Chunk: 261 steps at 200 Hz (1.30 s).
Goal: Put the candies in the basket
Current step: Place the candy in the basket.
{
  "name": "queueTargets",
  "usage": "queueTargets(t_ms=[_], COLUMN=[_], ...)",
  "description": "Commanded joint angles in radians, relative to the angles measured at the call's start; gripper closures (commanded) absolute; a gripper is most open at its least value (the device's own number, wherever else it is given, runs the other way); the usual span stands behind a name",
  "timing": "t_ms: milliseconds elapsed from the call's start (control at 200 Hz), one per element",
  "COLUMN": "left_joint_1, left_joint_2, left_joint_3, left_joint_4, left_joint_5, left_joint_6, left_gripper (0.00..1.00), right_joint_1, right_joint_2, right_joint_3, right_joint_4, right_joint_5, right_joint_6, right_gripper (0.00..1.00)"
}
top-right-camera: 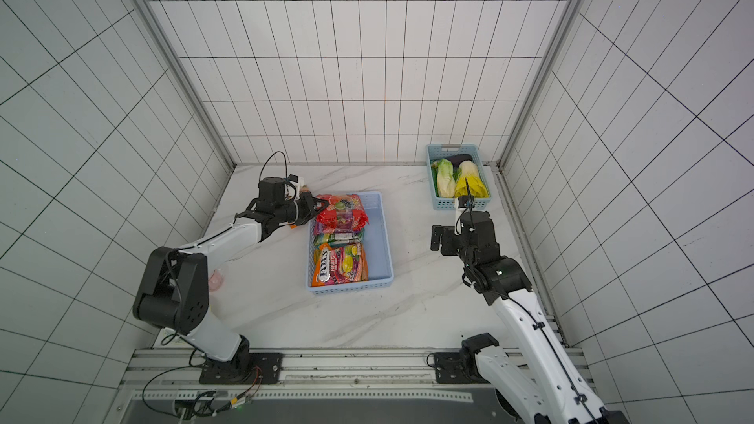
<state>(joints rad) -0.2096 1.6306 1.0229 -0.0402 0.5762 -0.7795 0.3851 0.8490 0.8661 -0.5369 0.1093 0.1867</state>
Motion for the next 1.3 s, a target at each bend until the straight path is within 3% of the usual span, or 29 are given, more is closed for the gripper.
queueTargets(t_ms=[0,225,390,725,1054,1299], left_joint_1=[0.001,-0.002,0.025,0.054,0.255,0.323], left_joint_2=[-0.005,-0.019,-0.079,-0.123,-0.051,0.093], left_joint_3=[-0.030,0.002,0.002,0.120,0.083,0.116], left_joint_4=[0.012,-0.090,-0.149,-0.325,-0.284,-0.282], left_joint_5=[-0.044,-0.063,-0.118,-0.202,-0.211,-0.177], left_joint_6=[0.041,0.123,0.173,0.345,0.247,0.196], left_gripper=[0.91,0.55,0.40,0.27,0.19,0.15], right_joint_1=[-0.013,-0.016,-0.016,-0.017,-0.017,-0.017], right_joint_2=[0.002,-0.002,-0.002,0.002,-0.004,-0.008], right_joint_3=[0.009,0.008,0.012,0.013,0.017,0.010], right_joint_4=[0.000,0.003,-0.005,0.000,-0.014,-0.013], right_joint_5=[-0.003,-0.005,-0.004,-0.037,-0.034,-0.024], right_joint_6=[-0.001,0.001,-0.001,-0.001,0.001,0.002], right_gripper=[0.01,0.01,0.01,0.01,0.01,0.01])
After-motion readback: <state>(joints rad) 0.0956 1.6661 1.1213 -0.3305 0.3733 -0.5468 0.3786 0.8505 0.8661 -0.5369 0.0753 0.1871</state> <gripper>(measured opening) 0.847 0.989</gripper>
